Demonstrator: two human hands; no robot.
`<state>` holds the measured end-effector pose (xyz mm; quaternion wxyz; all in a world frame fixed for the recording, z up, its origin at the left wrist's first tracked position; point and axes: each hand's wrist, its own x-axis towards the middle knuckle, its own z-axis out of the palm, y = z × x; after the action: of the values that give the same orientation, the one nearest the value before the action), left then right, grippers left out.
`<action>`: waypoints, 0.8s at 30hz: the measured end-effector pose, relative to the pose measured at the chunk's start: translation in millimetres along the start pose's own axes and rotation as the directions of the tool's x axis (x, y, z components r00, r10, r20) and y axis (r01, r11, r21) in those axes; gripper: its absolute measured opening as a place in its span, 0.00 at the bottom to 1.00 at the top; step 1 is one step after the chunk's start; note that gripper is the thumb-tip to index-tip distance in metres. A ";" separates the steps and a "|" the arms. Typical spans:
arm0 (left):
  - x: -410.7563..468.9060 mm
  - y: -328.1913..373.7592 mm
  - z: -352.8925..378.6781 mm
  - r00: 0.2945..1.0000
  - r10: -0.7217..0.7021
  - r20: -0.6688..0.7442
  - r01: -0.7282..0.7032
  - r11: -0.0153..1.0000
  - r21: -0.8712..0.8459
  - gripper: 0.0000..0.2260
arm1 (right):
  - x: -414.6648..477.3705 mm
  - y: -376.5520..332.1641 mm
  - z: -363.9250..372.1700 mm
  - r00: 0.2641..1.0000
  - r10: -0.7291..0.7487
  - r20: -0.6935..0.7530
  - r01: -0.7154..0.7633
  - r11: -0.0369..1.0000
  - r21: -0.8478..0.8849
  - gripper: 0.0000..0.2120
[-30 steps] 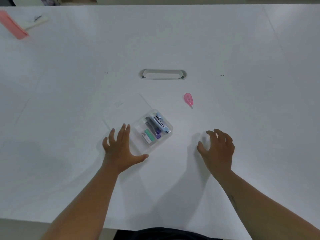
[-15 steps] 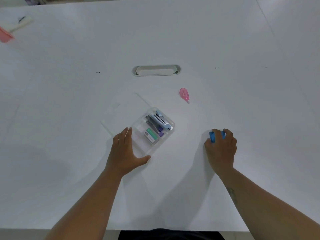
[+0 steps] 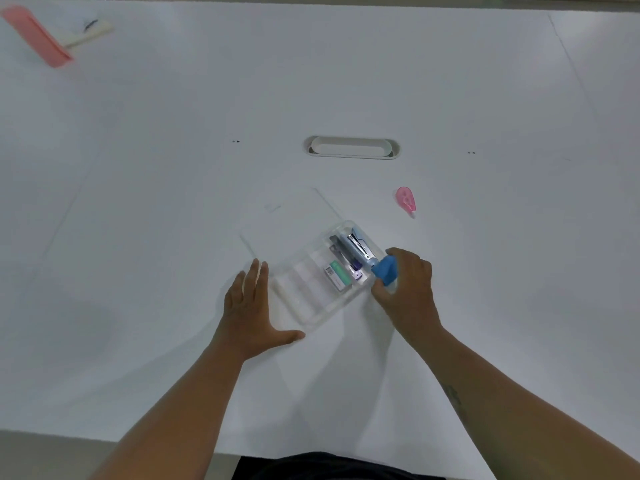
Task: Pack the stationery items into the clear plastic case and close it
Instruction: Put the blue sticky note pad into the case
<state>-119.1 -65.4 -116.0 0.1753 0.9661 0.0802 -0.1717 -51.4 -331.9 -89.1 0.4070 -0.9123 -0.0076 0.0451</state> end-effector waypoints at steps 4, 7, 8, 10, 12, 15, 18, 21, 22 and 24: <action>-4.4 -18.9 3.3 0.998 -0.056 0.027 0.054 0.997 0.053 0.64 | -1.8 -25.5 17.8 0.976 -0.147 0.161 0.150 0.989 -0.005 0.24; -4.2 -22.8 5.2 0.997 -0.065 0.036 0.064 0.997 0.034 0.63 | -2.4 -38.8 30.4 0.949 -0.202 0.243 0.203 0.979 0.022 0.26; -3.5 -22.1 5.4 0.997 -0.064 0.038 0.063 0.998 0.031 0.63 | -1.4 -42.7 32.8 0.938 -0.221 0.266 0.221 0.975 0.031 0.26; -3.0 -22.9 5.4 0.996 -0.073 0.046 0.071 0.997 0.037 0.63 | 2.1 -50.5 39.7 0.907 -0.280 0.314 0.291 0.957 0.012 0.26; -3.2 -21.7 5.3 0.996 -0.077 0.050 0.074 0.996 0.050 0.63 | 6.6 -55.6 41.8 0.874 -0.319 0.367 0.350 0.937 -0.020 0.26; -3.4 -21.7 4.9 0.995 -0.084 0.051 0.082 0.995 0.051 0.64 | 15.1 -58.0 42.8 0.804 -0.326 0.497 0.414 0.907 -0.075 0.28; -3.7 -22.0 5.2 0.995 -0.083 0.050 0.081 0.996 0.046 0.64 | 24.7 -56.2 41.5 0.742 -0.322 0.588 0.492 0.858 -0.151 0.30; -3.3 -21.9 6.1 0.995 -0.084 0.046 0.082 0.995 0.052 0.63 | 32.2 -55.3 40.8 0.695 -0.349 0.629 0.612 0.747 -0.261 0.31; -3.3 -21.6 5.9 0.995 -0.084 0.047 0.082 0.995 0.058 0.63 | 33.7 -56.0 40.8 0.682 -0.339 0.648 0.633 0.717 -0.291 0.32; -2.6 -20.8 5.3 0.995 -0.087 0.052 0.083 0.995 0.063 0.63 | 34.9 -55.9 42.4 0.661 -0.335 0.672 0.670 0.666 -0.328 0.31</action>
<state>-127.6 -48.4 -126.2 0.1404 0.9617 0.1112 -0.2077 -19.1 -261.3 -78.5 0.1004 -0.8905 -0.4034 0.1848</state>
